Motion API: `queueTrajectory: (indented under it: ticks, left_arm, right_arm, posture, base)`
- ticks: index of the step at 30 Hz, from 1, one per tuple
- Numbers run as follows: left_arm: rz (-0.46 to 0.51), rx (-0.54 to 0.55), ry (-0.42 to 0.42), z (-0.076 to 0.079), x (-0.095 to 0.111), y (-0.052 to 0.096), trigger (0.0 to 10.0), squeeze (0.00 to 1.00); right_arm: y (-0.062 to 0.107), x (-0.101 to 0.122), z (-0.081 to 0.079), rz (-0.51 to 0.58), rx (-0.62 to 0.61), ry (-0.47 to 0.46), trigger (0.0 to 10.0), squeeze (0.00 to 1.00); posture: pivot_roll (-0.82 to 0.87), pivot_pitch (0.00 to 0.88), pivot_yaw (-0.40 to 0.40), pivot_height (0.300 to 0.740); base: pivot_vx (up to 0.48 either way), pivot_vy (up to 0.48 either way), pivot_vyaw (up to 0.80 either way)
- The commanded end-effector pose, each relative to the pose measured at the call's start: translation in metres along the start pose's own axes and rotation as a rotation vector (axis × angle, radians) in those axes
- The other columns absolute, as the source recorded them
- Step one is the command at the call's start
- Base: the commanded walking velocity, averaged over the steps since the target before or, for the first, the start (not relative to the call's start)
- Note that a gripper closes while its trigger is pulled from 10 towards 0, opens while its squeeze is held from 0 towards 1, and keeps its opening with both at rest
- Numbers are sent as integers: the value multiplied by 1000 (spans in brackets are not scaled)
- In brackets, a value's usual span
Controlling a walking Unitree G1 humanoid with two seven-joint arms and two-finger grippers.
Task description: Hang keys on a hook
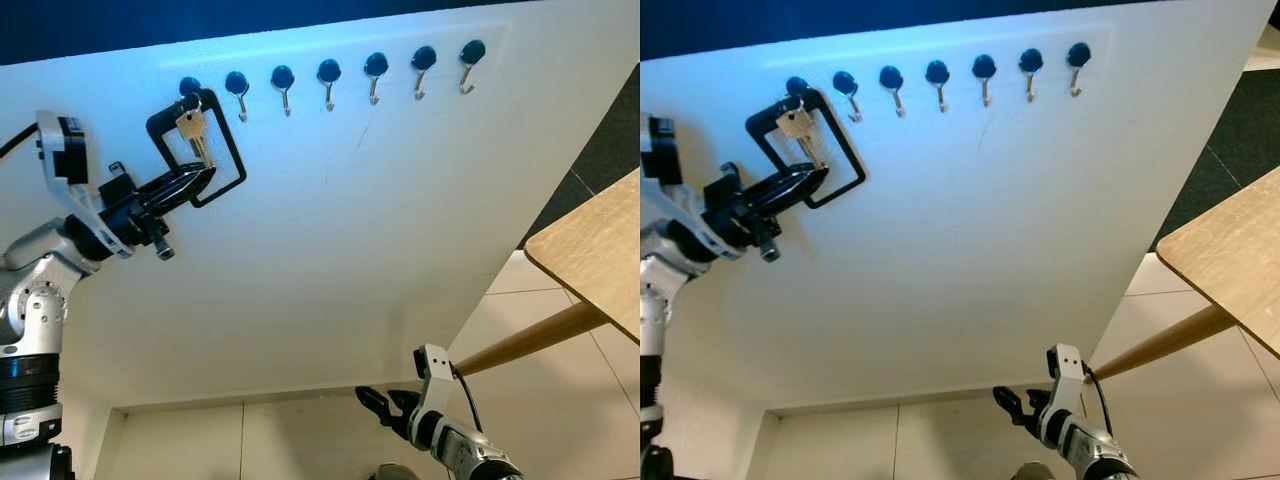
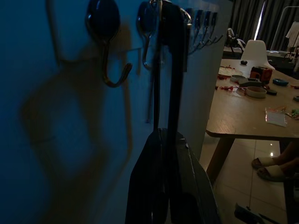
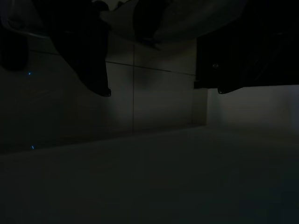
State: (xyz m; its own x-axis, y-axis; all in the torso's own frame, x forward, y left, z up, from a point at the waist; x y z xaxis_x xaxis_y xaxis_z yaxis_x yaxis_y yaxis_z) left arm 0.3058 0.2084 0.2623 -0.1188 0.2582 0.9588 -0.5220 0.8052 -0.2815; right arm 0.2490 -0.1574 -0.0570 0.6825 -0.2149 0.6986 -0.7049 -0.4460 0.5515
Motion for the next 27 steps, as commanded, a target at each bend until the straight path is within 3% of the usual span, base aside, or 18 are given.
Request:
queueTrajectory:
  ticks: [1,15,27]
  left_arm:
    - [-12,15,35,-2,-8,-1,10000,0]
    - [-50,95,81,-15,-22,4,10000,0]
    - [-68,87,110,-10,-33,1,10000,0]
  right_arm:
    - [0,-6,-2,-16,-1,-10,10000,0]
    - [1,-8,-1,-15,-8,-17,10000,0]
    - [1,-8,-1,-13,-9,-17,10000,0]
  posture:
    - [-94,112,110,740]
    - [-98,127,116,740]
    - [-96,128,113,740]
  base:
    - [0,0,0]
    - [0,0,0]
    - [0,0,0]
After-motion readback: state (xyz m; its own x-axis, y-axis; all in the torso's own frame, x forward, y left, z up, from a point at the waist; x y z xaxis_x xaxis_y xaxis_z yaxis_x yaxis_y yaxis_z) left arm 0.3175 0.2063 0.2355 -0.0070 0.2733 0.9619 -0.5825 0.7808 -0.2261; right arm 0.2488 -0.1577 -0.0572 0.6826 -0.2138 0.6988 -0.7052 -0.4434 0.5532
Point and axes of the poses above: a point about 5 cm out from each wrist's last joint towards the gripper, its own y axis pointing back from the gripper into the wrist, its own x axis along the axis of the wrist's last joint, z = x × y, the point moved 2 cm from there along -y, pointing out of the wrist towards the gripper, and after that the axes turned 5 degrees about y, right-handed, at the moved point
